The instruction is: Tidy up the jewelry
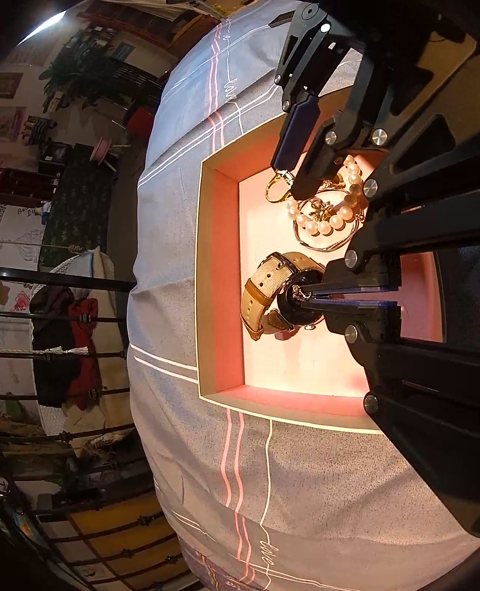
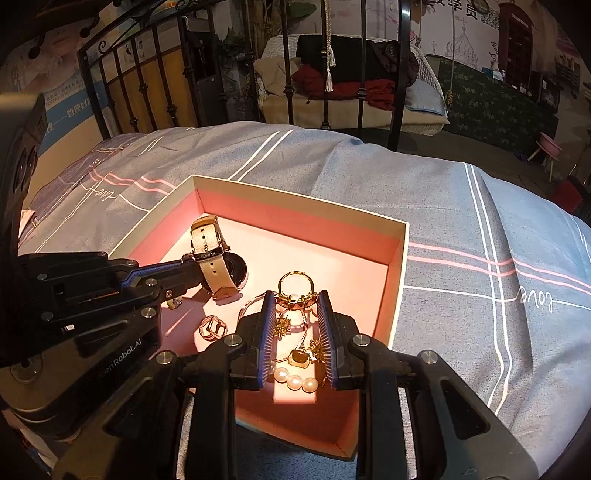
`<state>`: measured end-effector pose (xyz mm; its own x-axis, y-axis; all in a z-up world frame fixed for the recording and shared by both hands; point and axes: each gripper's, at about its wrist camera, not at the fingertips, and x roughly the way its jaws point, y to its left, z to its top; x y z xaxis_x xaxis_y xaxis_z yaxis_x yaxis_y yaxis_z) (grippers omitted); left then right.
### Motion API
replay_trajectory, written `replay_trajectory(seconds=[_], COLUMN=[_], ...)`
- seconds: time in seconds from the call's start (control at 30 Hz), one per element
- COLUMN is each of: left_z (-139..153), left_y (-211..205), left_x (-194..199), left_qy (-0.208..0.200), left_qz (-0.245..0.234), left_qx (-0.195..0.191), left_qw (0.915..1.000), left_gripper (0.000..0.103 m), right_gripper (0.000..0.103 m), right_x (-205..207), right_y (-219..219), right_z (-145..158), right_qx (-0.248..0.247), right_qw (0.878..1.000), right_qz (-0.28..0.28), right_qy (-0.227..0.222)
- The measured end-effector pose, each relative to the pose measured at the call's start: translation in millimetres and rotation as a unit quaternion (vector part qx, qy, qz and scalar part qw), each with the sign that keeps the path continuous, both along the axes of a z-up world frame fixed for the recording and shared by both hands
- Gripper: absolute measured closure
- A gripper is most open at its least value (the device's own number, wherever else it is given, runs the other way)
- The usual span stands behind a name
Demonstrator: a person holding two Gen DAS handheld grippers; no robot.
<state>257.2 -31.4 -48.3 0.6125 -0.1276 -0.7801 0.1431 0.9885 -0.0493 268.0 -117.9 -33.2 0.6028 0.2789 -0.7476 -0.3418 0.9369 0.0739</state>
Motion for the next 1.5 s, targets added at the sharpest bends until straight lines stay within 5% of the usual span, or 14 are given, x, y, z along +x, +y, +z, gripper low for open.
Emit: replay_trajectory(seconds=[0.2, 0.3, 0.47, 0.57, 0.63, 0.8, 0.93, 1.5], left_z=[3, 13, 41, 62, 73, 87, 89, 95], left_y=[1, 5, 15, 22, 26, 34, 33, 31], left_x=[-1, -8, -38, -70, -95, -154, -183, -212], left_qy=[0.004, -0.004, -0.043, -0.085, -0.116, -0.199, -0.227, -0.24], left_qz=[0.006, 0.013, 0.018, 0.02, 0.024, 0.056, 0.053, 0.052], left_qx=[0.011, 0.013, 0.005, -0.012, -0.018, -0.029, -0.026, -0.031], left_qw=[0.9999, 0.9998, 0.9989, 0.9961, 0.9928, 0.978, 0.9721, 0.9688], left_gripper=[0.099, 0.082, 0.058, 0.03, 0.018, 0.008, 0.007, 0.007], right_gripper=[0.071, 0.052, 0.037, 0.006, 0.006, 0.006, 0.006, 0.006], right_x=[-9, -19, -54, -87, -112, -169, -196, -227], right_y=[6, 5, -2, -16, -23, -38, -46, -61], right_z=[-4, 4, 17, 29, 37, 57, 76, 105], right_qx=[-0.023, -0.041, -0.066, -0.046, -0.034, -0.003, 0.019, 0.047], right_qw=[1.0, 0.999, 0.996, 0.994, 0.99, 0.974, 0.961, 0.955], right_qz=[0.011, 0.005, -0.007, -0.033, -0.045, -0.084, -0.095, -0.098], right_qy=[-0.002, -0.019, -0.054, -0.09, -0.126, -0.212, -0.26, -0.276])
